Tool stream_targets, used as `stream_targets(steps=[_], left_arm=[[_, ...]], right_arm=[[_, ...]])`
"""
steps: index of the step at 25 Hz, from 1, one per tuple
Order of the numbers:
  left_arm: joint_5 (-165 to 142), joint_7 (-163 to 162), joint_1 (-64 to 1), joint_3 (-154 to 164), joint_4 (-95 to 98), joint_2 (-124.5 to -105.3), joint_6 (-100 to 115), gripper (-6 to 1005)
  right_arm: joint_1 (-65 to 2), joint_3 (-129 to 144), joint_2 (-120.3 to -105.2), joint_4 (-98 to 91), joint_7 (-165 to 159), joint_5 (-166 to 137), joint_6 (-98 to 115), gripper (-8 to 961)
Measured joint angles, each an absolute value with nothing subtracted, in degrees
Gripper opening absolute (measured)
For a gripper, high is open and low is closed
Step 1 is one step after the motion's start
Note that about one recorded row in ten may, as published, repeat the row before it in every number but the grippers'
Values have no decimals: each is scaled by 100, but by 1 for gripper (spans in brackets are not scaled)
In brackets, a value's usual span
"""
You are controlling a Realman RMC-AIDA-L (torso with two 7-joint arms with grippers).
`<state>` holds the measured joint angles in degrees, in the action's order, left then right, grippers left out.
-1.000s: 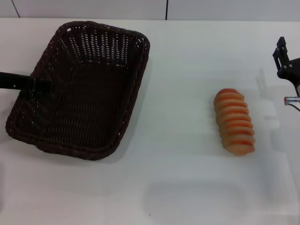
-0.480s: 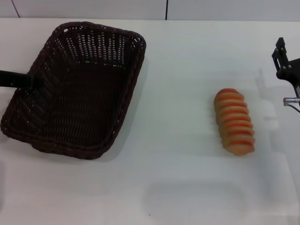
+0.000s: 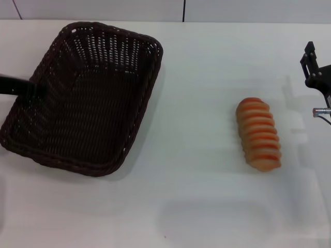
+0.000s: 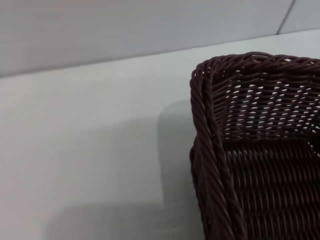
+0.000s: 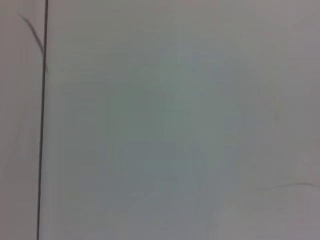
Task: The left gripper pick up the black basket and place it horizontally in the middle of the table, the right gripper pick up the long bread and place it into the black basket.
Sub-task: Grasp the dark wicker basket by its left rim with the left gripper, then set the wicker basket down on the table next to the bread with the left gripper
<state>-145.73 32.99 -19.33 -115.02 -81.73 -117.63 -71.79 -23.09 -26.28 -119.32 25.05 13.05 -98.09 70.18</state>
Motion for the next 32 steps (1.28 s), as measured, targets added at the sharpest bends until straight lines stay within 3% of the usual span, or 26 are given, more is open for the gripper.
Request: stream_targets(steps=[10, 14, 16, 18, 22, 24, 32], left_arm=[[-14220, 5019, -2869, -13218, -8118, -11621, -8624, 199], [-13643, 5556, -3221, -13542, -8104, -11312, -9446, 198], [-13643, 5556, -3221, -13542, -8104, -11312, -9446, 198], [-13292, 5989, -3471, -13439, -8070, -11109, -9981, 197], [-13257, 6210, -3651, -13427, -8037, -11079, -10280, 197], [-13238, 6675, -4107, -13355, -7785, -11061, -10913, 196], [-13265, 6880, -4431, -12636, -7260, -11073, -11025, 196]], right_arm=[[-2278, -2628, -11936, 2504, 1300, -9800, 7023, 651], [-2274, -2628, -11936, 2484, 1300, -9780, 7008, 651], [-2268, -2628, -11936, 2482, 1300, -9776, 7007, 651], [-2242, -2628, -11936, 2481, 1300, -9772, 7008, 651], [-2189, -2628, -11936, 2483, 1300, -9765, 7018, 650], [-2121, -2628, -11935, 2486, 1300, -9755, 7026, 650], [-1958, -2628, -11937, 2514, 1300, -9749, 7079, 650]])
